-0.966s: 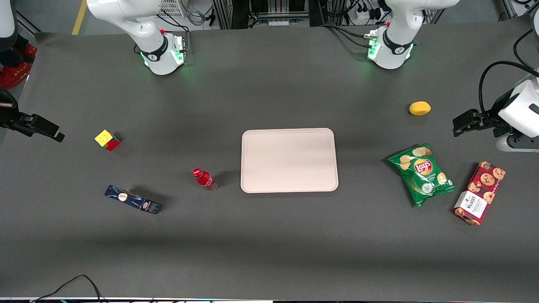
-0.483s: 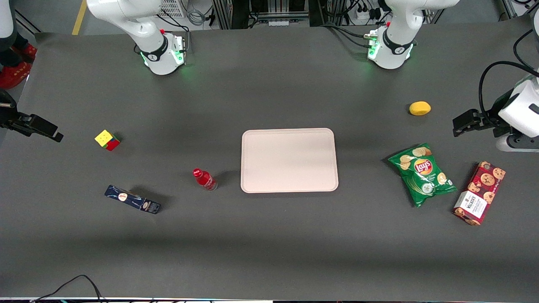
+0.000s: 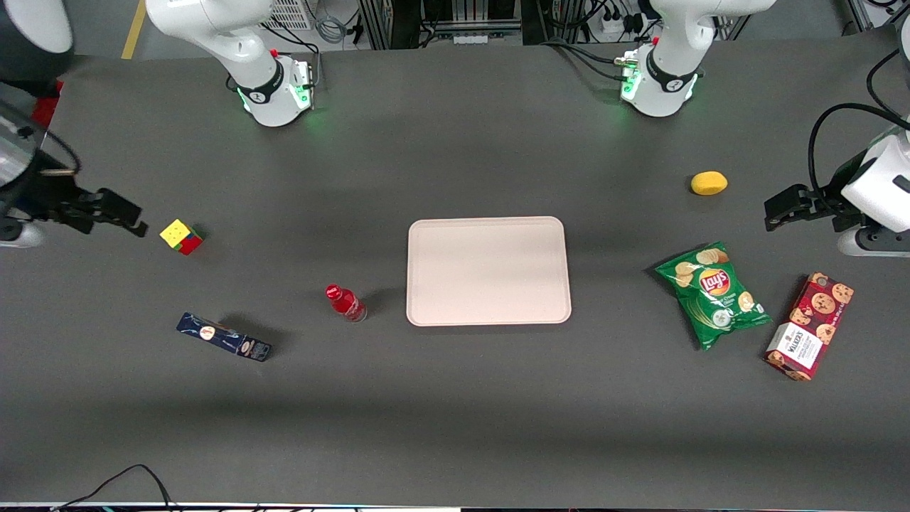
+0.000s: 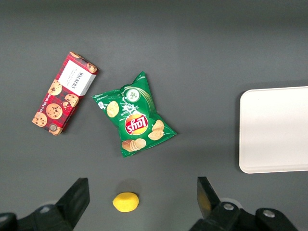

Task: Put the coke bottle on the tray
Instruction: 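Move the open right gripper over the red Coca-Cola bottle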

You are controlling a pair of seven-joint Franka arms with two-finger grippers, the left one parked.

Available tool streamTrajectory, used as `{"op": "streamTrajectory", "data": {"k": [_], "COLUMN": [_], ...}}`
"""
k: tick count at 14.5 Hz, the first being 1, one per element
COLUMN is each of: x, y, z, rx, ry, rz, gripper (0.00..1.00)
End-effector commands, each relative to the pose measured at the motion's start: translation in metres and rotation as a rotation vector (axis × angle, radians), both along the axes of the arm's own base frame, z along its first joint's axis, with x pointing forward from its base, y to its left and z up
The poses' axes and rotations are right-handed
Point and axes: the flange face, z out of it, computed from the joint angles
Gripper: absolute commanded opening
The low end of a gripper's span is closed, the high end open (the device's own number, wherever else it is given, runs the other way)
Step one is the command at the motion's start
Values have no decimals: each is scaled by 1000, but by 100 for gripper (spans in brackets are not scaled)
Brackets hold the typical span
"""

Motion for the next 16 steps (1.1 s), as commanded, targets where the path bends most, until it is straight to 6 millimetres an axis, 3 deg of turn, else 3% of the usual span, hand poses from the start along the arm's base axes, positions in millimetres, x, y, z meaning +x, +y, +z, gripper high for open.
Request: {"op": "streamTrajectory", "data": {"k": [1, 5, 9, 12, 14, 16], "x": [-4, -11, -16, -16, -11, -1], "y": [60, 113, 154, 173, 178, 191], "z": [7, 11, 15, 13, -2, -37], "rx": [4, 8, 12, 18, 16, -5], "ry": [0, -7, -17, -12, 13, 71], "rz": [108, 166, 173, 190, 194, 202], "gripper": [100, 100, 100, 100, 100, 100]}}
